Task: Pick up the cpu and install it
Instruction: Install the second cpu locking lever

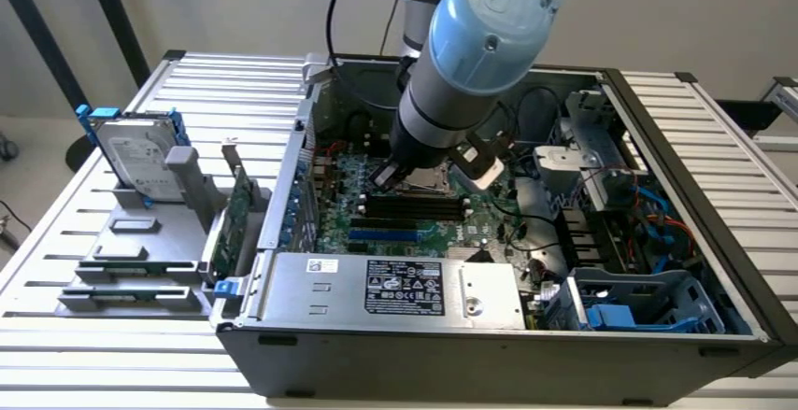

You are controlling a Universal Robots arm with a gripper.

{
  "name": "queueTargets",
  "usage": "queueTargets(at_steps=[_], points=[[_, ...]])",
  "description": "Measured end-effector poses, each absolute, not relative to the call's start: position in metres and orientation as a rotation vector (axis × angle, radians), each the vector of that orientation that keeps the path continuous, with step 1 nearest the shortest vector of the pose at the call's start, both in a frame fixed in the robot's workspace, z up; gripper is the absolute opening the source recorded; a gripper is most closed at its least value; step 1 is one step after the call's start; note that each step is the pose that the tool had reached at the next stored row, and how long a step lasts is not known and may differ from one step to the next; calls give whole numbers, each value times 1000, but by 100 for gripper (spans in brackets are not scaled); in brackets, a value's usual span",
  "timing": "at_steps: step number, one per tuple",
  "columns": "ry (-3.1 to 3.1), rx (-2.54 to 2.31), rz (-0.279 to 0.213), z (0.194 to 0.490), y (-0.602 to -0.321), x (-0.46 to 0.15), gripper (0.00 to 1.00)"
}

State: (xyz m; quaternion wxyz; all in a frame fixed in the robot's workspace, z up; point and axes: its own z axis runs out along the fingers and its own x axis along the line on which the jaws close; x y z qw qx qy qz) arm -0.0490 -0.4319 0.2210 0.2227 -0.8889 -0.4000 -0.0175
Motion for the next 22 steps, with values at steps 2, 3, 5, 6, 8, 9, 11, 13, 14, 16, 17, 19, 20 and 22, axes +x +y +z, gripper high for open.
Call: queueTargets(at_steps=[2,3,5,6,8,9,11,13,14,16,17,19,20,22], points=[[-1107,-2454,-48,221,-433,-49,11],[-1109,-2453,-47,221,-433,-49,11],[-1111,-2452,-46,223,-433,-49,11],[-1112,-2451,-46,224,-433,-49,11],[-1114,-2450,-45,226,-434,-47,11],[-1116,-2449,-45,227,-434,-46,11],[-1120,-2447,-44,229,-435,-44,11],[-1123,-2445,-43,229,-436,-44,11],[-1125,-2445,-42,229,-436,-44,11],[-1128,-2443,-42,229,-437,-44,11],[-1129,-2443,-41,228,-437,-44,11],[-1130,-2442,-41,227,-437,-44,11],[-1131,-2442,-41,226,-437,-44,11],[-1131,-2442,-42,223,-437,-44,11]])
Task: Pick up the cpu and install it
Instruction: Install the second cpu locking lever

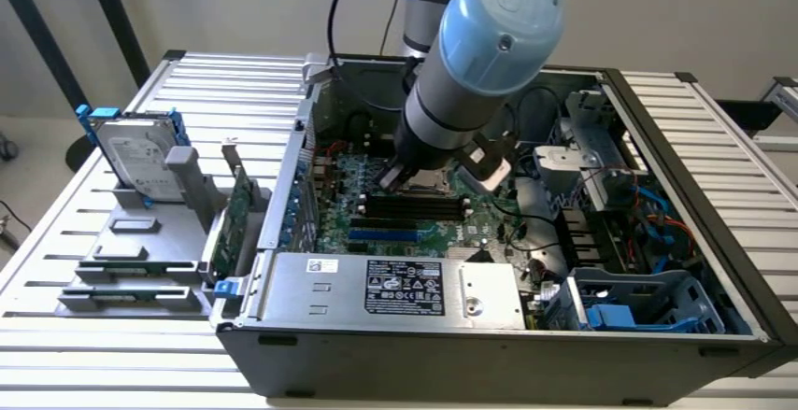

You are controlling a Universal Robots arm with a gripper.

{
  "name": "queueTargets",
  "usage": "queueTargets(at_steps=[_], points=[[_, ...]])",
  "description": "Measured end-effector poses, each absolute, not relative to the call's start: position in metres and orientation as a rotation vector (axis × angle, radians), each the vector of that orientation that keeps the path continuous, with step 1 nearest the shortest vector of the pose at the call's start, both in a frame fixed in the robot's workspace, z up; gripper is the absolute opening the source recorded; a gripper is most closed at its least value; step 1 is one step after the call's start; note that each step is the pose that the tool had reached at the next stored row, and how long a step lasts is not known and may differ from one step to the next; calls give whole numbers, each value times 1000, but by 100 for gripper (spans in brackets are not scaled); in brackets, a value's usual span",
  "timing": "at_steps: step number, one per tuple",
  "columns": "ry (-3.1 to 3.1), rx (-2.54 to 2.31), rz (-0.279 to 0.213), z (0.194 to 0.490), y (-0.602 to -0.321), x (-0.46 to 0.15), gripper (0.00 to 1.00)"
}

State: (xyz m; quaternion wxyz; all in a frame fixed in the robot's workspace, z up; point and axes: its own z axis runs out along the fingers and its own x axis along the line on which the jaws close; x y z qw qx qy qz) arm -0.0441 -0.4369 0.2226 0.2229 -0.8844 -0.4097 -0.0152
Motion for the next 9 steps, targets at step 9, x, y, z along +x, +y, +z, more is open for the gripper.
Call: queueTargets(at_steps=[9], points=[[-1136,-2445,-55,208,-435,-56,11]])
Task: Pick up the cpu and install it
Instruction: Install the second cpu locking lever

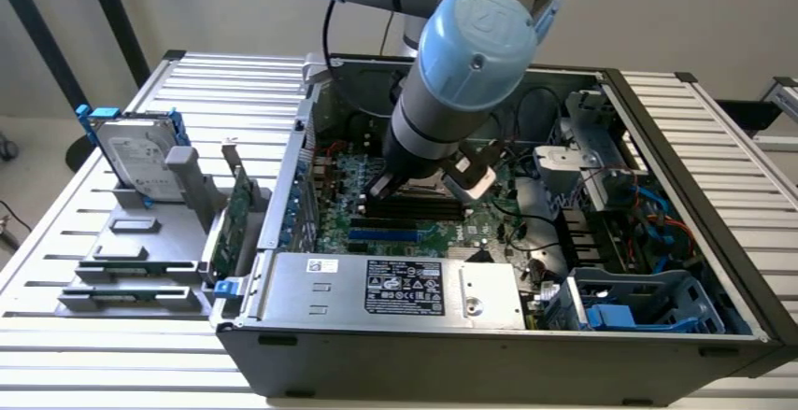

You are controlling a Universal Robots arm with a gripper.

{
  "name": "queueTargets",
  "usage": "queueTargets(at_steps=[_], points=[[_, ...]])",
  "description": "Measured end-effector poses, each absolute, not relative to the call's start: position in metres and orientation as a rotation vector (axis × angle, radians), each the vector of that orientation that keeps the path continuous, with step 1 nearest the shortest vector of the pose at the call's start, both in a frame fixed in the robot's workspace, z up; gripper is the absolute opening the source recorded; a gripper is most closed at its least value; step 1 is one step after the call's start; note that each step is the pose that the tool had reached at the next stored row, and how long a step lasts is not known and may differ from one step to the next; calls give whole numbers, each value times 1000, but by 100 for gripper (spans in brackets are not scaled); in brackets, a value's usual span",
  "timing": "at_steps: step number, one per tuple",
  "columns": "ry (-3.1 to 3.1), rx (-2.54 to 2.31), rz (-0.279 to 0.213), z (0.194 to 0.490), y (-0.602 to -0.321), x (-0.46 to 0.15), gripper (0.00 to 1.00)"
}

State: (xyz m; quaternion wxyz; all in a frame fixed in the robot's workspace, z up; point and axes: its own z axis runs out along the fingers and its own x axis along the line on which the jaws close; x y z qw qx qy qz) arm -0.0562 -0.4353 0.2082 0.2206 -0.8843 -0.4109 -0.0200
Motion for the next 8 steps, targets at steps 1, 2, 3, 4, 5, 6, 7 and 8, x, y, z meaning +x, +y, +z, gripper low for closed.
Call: queueTargets(at_steps=[1,2,3,4,5,6,7,8], points=[[-1137,-2445,-57,207,-435,-56,11],[-1137,-2446,-59,206,-435,-57,11],[-1138,-2446,-61,205,-435,-57,11],[-1139,-2446,-63,204,-434,-57,11],[-1140,-2447,-65,203,-434,-57,11],[-1140,-2447,-67,202,-433,-58,11],[-1141,-2448,-69,202,-432,-58,11],[-1142,-2448,-71,201,-431,-59,11]])
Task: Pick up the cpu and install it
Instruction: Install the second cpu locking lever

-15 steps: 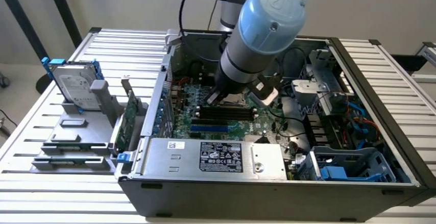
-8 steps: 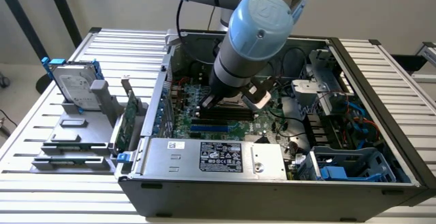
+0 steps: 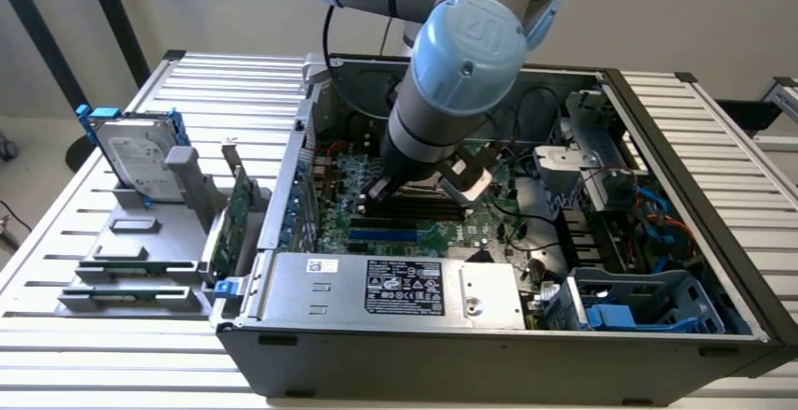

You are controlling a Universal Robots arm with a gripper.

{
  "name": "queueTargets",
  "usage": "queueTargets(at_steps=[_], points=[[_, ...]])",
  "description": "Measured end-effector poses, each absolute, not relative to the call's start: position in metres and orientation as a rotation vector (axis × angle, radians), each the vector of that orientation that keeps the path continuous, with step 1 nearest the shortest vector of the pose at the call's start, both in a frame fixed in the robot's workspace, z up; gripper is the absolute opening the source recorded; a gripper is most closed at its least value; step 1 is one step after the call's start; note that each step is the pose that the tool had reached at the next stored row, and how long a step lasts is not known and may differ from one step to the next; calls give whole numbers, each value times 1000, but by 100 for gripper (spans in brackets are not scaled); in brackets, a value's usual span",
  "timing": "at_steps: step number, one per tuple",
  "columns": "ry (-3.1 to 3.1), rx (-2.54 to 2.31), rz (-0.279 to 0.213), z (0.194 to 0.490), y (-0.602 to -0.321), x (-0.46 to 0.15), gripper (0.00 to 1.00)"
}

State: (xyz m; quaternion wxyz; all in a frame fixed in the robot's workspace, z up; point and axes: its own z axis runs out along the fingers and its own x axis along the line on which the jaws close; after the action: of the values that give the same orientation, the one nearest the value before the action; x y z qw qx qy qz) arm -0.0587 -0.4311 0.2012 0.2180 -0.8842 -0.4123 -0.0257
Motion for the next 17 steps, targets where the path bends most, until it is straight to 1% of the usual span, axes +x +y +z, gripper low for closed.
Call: queueTargets(at_steps=[17], points=[[-1153,-2453,-99,192,-425,-63,11]])
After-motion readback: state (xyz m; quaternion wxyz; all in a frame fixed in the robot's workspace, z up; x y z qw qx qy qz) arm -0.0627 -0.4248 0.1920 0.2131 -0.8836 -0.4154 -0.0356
